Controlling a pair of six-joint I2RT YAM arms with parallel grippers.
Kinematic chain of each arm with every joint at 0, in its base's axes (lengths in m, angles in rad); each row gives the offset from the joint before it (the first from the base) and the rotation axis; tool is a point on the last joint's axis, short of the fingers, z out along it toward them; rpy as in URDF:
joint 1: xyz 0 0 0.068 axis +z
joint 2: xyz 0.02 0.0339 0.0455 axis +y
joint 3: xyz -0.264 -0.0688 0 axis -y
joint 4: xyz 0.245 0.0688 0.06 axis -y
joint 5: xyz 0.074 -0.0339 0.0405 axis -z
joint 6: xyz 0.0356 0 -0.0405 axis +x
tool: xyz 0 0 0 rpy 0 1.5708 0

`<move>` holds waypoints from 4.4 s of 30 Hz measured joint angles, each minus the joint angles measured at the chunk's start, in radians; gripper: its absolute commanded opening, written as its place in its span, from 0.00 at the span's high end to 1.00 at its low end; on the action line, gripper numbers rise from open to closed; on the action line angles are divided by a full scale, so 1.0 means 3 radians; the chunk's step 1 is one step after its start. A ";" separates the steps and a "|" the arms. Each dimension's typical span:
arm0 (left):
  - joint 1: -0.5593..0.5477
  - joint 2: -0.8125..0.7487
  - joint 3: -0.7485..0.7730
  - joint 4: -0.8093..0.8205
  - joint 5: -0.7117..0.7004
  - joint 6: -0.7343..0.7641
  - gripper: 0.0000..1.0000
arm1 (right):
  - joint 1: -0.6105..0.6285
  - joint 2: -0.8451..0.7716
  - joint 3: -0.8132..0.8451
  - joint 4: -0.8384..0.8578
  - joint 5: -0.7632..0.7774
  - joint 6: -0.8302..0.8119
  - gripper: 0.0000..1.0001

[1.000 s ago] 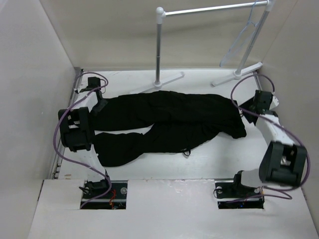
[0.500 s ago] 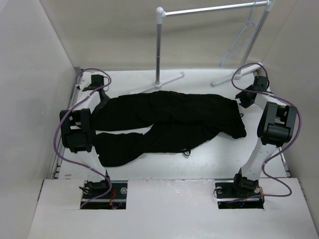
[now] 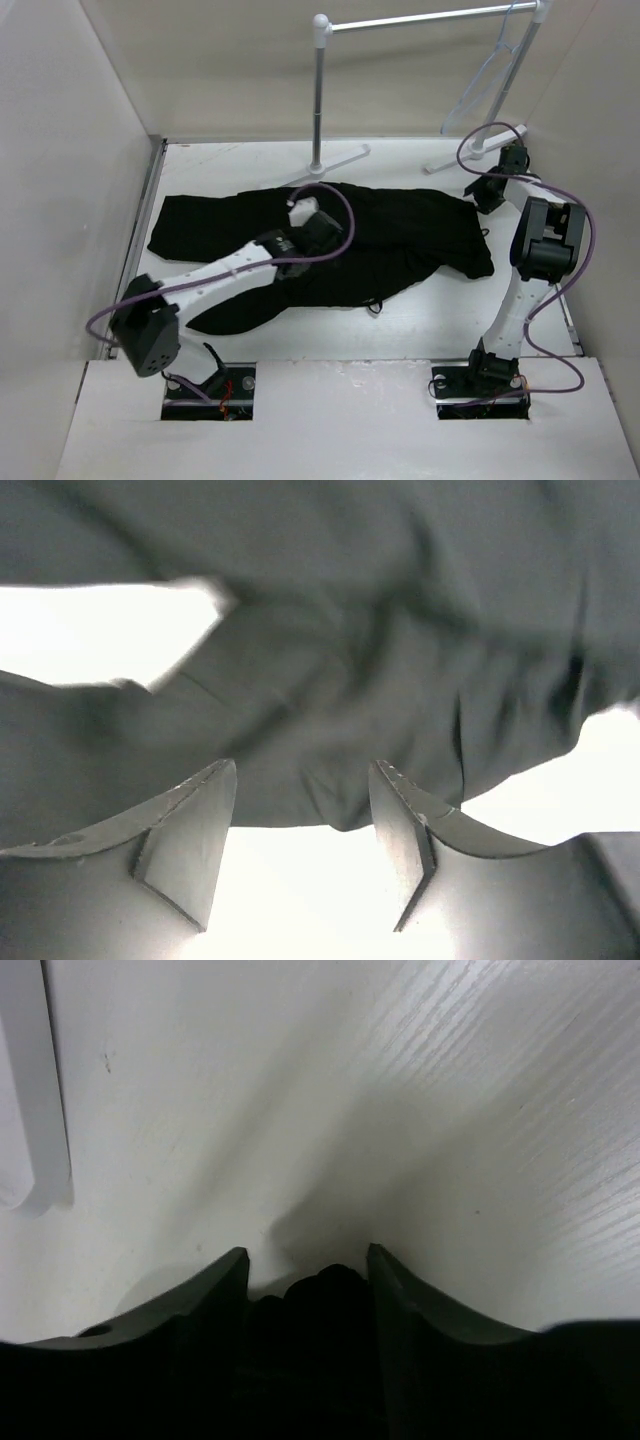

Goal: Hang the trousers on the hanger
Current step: Flatten out the trousers at the center of the board.

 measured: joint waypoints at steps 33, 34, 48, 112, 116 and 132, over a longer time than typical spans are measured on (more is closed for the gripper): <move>-0.0881 0.0821 0.0020 -0.0053 0.0464 0.0376 0.48 | 0.0089 -0.0445 0.0109 0.0378 0.0540 0.0387 0.46; -0.0875 0.0744 0.0025 -0.0067 0.0467 0.0376 0.48 | 0.0089 -0.0701 -0.0219 0.0379 0.0580 0.0383 0.55; -0.0212 -0.0323 -0.0234 -0.0009 0.0411 0.0324 0.49 | -0.0175 -0.2046 -0.2335 0.0352 0.0607 0.0308 0.44; 0.2743 -0.2435 -0.1684 -0.1602 0.0483 -0.0997 0.98 | 0.2157 -0.4297 -0.2837 -0.0370 0.0703 0.0354 0.35; 0.2623 -0.2602 -0.0876 -0.1888 0.0317 -0.0997 0.98 | 0.2139 -0.4242 -0.2839 -0.0367 0.0703 0.0334 0.33; 0.3129 0.0902 0.0989 -0.0966 0.0113 -0.0375 0.52 | 0.2207 -0.4009 -0.2762 -0.0319 0.0674 0.0249 0.27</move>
